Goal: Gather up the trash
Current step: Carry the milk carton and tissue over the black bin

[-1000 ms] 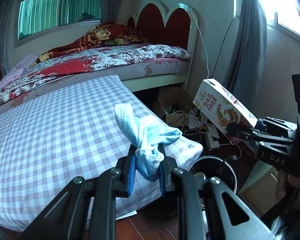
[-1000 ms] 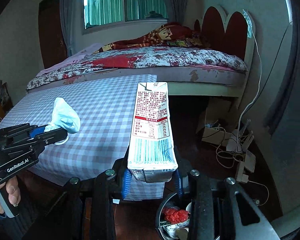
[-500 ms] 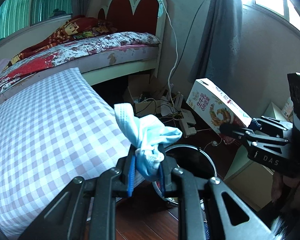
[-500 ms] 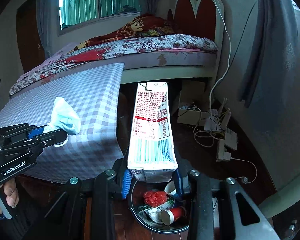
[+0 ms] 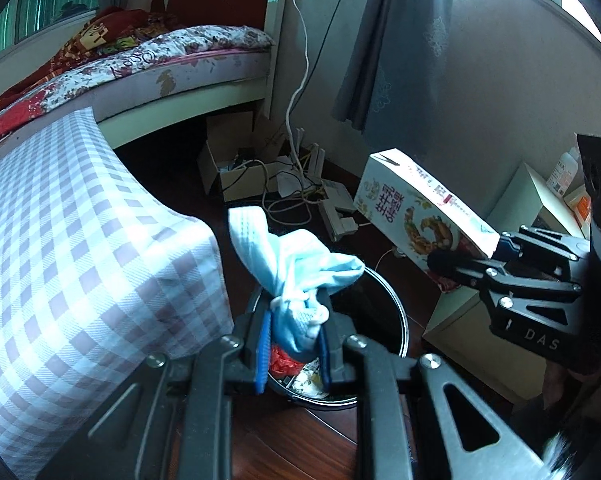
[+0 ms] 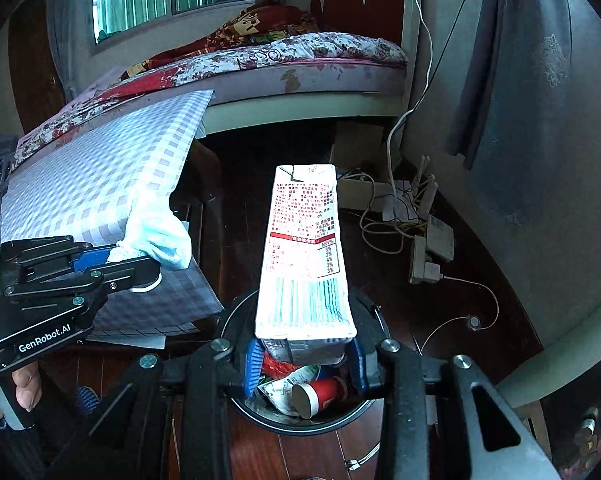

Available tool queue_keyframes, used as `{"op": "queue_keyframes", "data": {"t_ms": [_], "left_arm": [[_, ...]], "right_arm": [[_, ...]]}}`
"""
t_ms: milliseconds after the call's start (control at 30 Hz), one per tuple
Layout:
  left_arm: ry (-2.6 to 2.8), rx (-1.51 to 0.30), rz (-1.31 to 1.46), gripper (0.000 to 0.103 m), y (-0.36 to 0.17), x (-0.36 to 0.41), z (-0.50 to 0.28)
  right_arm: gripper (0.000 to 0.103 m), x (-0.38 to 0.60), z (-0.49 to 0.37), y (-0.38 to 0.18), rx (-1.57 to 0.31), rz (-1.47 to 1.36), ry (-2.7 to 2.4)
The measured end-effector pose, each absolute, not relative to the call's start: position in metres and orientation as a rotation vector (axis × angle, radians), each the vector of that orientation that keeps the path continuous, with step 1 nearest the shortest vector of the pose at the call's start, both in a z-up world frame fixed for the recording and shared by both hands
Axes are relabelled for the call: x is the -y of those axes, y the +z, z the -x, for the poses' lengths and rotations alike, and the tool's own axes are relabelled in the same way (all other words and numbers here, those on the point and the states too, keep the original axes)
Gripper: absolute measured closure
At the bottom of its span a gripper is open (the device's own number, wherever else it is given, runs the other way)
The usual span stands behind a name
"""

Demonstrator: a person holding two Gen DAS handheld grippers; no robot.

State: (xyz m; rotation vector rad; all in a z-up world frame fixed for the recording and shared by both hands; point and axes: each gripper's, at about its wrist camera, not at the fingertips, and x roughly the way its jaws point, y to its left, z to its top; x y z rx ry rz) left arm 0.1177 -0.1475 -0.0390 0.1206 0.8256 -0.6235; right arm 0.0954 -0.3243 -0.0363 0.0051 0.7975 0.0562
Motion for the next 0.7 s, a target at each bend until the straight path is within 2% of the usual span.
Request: {"op": "queue_keyframes", "data": {"t_ms": [700], "left_arm": [[-0.719, -0.984, -0.154, 0.081, -0.103, 0.192, -0.157]], "right_arm": [[0.066, 0.339, -0.124, -0.107, -0.991, 0.035, 0.096]]}}
